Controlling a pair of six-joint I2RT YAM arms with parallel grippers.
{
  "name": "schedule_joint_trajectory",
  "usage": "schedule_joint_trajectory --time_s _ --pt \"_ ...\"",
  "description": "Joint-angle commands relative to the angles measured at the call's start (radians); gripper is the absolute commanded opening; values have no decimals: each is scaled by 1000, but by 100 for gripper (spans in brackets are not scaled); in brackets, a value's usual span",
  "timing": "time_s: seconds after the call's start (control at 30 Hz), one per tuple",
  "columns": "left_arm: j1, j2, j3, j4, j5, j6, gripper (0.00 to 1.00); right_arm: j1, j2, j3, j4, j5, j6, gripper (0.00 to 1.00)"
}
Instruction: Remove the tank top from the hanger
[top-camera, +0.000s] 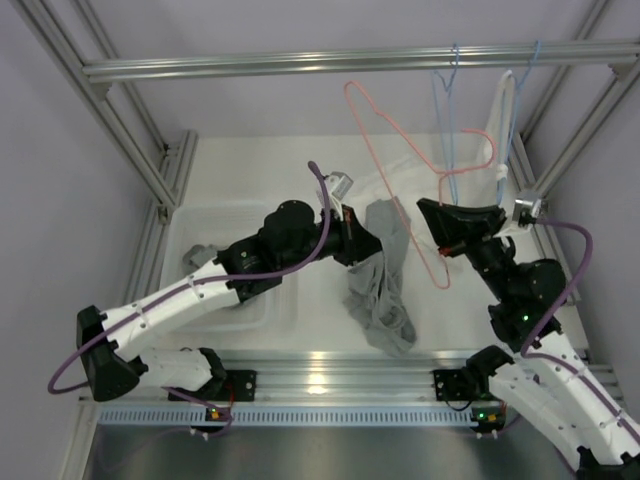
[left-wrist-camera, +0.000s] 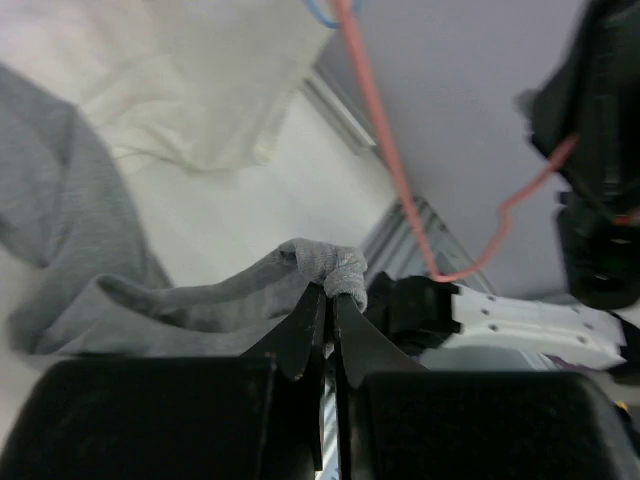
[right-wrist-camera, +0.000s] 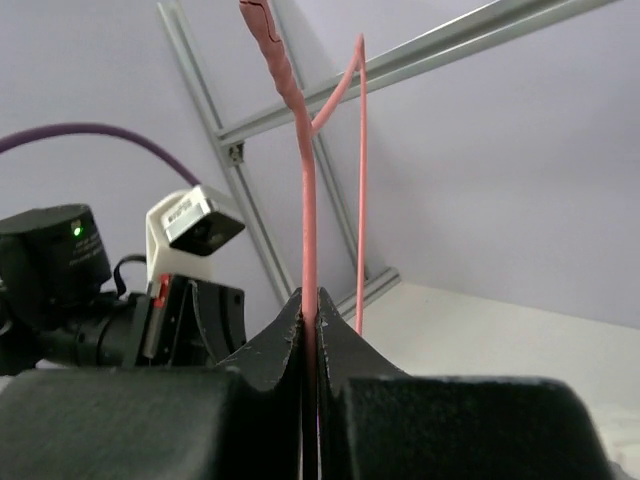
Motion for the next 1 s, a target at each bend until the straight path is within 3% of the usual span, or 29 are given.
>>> schedule_joint_trajectory --time_s 0.0,0.03,0.17,0.37,0.5,0.57,0.6,0.63,0.7,0.97 --pt "5 -14 26 -160 -333 35 0 17 15 126 -14 84 -87 0" --pt "5 -16 23 -196 -481 41 0 18 9 184 -65 108 -101 0" --pt "14 2 -18 -237 -625 71 0 18 9 376 -469 194 -175 0" --pt "14 131 -98 -195 -650 26 0 18 171 803 -1034 239 -240 0" --pt "11 180 -159 -152 -630 -11 0 18 259 927 -1186 203 -245 0" --pt "13 177 -188 -151 -630 -29 15 17 256 942 -1206 229 -248 0" --pt "11 170 -196 -150 -629 -34 29 17 252 950 -1222 264 -250 0" --pt "11 162 -211 -151 -629 -32 56 17 250 960 -1234 281 -251 0" --pt "11 129 -224 -153 -629 -27 99 17 268 996 -1256 292 -258 0" --pt "0 -108 -233 -318 -626 -37 99 17 409 1008 -1263 354 -279 0"
